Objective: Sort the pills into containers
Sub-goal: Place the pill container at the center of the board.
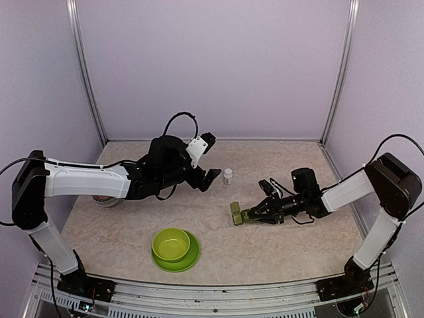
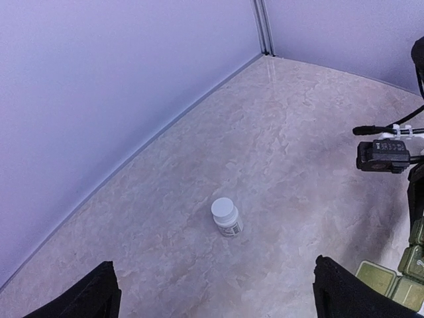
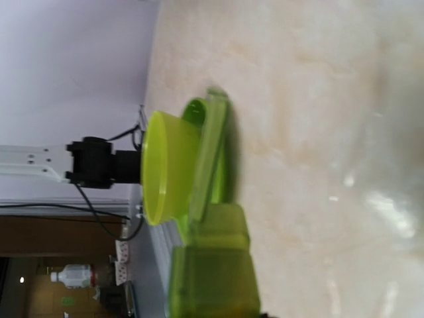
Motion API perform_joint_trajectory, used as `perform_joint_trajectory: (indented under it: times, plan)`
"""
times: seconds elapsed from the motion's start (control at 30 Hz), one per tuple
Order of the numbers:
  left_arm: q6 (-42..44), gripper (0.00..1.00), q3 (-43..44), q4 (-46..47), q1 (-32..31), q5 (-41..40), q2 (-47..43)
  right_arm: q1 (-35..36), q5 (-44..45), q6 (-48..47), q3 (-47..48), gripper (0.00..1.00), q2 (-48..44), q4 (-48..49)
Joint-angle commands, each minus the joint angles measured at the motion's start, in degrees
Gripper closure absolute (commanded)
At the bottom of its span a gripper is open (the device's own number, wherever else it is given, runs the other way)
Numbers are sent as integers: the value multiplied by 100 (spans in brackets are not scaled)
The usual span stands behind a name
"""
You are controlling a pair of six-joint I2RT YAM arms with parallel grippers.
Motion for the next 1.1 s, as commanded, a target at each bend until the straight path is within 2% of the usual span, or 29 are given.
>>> perform_joint_trajectory:
  times: [0.0,0.33,0.5,0.77,1.07]
  plan:
    - [-284,1,-271,165,-41,-39,-291,33,13,-286,227,82,464,-168]
    - [-336,1,-586,160,-150,-192,-413,-41,47,-460,740,77,1354,-381]
    - [-367,1,-638,188,-169,-197,-427,-121,240,-760,911,65,1435,-886]
    - [-383,1,-614,252,-177,-163,-358,-305,517,-1310,1093,53,1361,-1692]
    - [-405,1,-598,241,-188,-127,-306,-651,1263,-2045,1377,34,968,-2908]
